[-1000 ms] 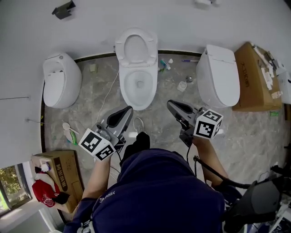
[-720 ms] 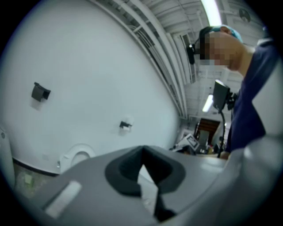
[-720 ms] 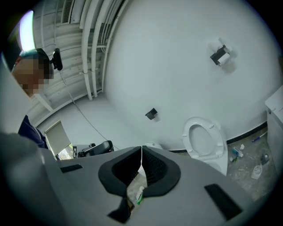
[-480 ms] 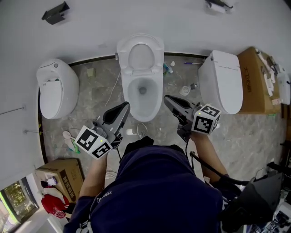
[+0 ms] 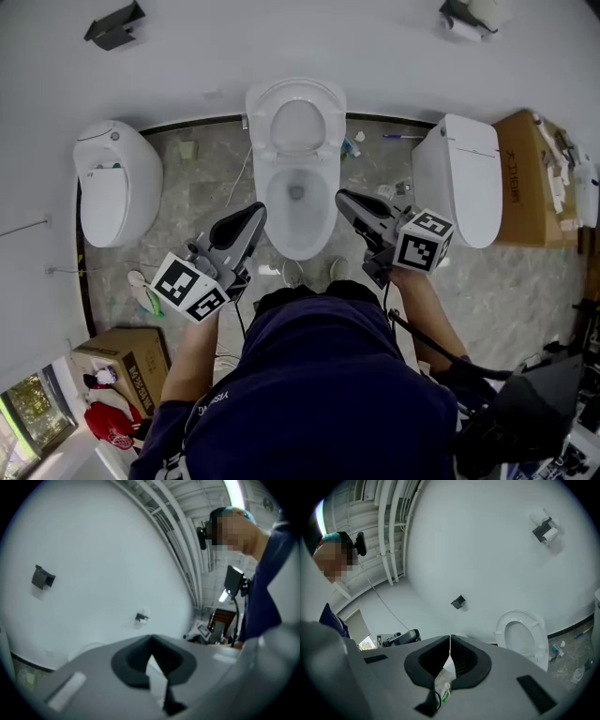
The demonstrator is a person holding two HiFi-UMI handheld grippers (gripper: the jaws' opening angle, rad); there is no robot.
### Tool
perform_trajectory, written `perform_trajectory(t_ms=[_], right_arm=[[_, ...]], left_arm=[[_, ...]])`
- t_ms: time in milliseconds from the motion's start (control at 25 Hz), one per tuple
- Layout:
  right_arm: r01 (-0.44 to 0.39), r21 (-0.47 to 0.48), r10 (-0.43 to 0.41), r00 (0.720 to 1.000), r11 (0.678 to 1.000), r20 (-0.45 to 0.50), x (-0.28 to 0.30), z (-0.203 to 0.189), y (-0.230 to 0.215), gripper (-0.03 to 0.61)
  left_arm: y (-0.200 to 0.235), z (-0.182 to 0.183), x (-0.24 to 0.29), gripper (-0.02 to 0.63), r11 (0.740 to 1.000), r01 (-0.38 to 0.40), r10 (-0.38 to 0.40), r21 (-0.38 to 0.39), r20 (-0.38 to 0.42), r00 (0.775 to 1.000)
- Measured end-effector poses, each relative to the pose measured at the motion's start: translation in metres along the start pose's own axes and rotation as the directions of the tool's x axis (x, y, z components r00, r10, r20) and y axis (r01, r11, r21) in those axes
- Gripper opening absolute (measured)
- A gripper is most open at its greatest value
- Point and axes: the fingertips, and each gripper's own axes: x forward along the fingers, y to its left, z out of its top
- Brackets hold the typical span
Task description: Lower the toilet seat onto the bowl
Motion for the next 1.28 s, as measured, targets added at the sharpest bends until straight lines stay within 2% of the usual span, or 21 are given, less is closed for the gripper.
perform_trajectory(t_ms=[200,360,560,840,1160,1240,1280], right_arm=[[-0.037,-0.017,0.037,0.999,0.999,-0.004,-0.002,0.011,-0.005,0.008],[-0.071,-0.019,0.070,0.997,0.997,-0.033,-0.006,0.018,-0.019,0.008],[-0.062,-0.068,0.055,0.994,0.996,-0.089,-0.014,0.023,-0.055,0.008],[-0.073,-0.087,0.060,0.988,0.994,-0.140,0.001,0.029,-0.114,0.008],[0.033,-0.246,-0.086,0.974,0.969,-0.210,0.071,0.050,-0.214,0.017],[0.053,-0.291,-0.125,0.964,0.955,-0.235,0.095,0.054,-0.238,0.120],[0.065,-0.314,-0.147,0.958,0.947,-0.246,0.107,0.055,-0.249,0.130]], left_arm=[[-0.004,0.002,0.008,0.003,0.999,-0.035,0.035,0.008,0.007,0.999],[-0.008,0.004,0.018,0.003,0.996,-0.094,0.093,0.011,0.026,0.995],[-0.019,-0.003,0.035,0.003,0.984,-0.176,0.176,0.001,0.029,0.984],[-0.022,-0.023,0.056,0.003,0.961,-0.273,0.273,-0.033,-0.004,0.962],[-0.004,-0.036,0.067,0.003,0.943,-0.328,0.324,-0.066,-0.059,0.944],[0.004,-0.038,0.065,0.003,0.938,-0.340,0.335,-0.071,-0.074,0.939],[0.008,-0.039,0.063,0.003,0.935,-0.346,0.340,-0.072,-0.083,0.937]])
